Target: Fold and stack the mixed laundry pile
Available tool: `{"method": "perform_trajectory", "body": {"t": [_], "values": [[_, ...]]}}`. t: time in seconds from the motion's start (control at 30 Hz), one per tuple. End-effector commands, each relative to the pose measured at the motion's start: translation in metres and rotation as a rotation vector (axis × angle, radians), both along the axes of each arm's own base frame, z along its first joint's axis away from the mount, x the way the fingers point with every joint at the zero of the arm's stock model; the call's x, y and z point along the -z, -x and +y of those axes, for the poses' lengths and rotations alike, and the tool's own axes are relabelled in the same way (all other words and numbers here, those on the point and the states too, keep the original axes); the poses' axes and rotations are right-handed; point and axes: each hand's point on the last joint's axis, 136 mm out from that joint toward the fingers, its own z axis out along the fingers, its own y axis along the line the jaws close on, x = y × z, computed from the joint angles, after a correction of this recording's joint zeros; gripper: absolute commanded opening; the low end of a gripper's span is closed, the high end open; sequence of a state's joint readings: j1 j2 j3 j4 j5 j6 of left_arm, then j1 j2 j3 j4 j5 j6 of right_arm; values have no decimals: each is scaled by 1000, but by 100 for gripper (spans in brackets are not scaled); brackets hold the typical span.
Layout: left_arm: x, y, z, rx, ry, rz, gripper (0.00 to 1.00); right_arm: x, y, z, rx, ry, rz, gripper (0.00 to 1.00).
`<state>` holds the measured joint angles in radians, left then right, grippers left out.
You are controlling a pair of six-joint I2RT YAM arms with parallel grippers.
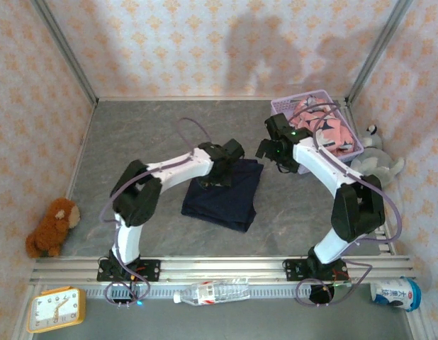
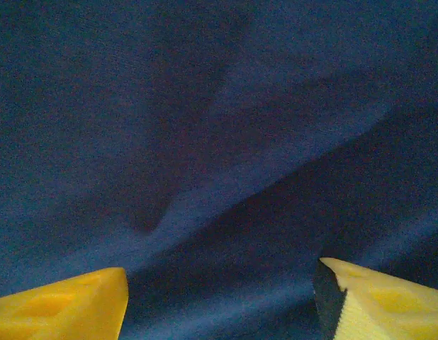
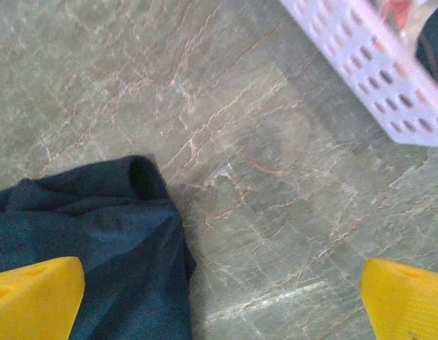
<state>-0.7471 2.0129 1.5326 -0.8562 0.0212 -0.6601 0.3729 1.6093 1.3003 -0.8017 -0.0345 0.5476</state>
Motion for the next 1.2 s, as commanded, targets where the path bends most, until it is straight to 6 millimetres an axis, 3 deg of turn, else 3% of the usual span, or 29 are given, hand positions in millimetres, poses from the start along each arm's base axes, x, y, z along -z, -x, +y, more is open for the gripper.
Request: {"method": "perform_trajectory", "body": {"t": [0.0, 0.17, 0.3, 0.53, 0.77, 1.0, 1.17], "values": [[13, 5, 2, 39, -72, 46, 70, -27, -1, -24, 54, 50, -52, 99], [40, 0, 27, 18, -176, 109, 71, -35, -8, -49, 123, 52, -83, 99], [51, -14, 69, -19, -228, 152, 71, -41, -23, -82, 212, 37, -108, 100], [41, -46, 166, -84, -336, 178, 71, -50, -59, -134, 332, 24, -143, 100], [21, -78, 258, -168, -427, 200, 71, -50, -99, -159, 387, 31, -155, 99], [14, -86, 360, -310, -510, 246, 70, -22, -132, -179, 496, 8, -61, 99], [11, -88, 405, -323, -583, 271, 70, 3, -132, -182, 597, 1, 21, 99]]}}
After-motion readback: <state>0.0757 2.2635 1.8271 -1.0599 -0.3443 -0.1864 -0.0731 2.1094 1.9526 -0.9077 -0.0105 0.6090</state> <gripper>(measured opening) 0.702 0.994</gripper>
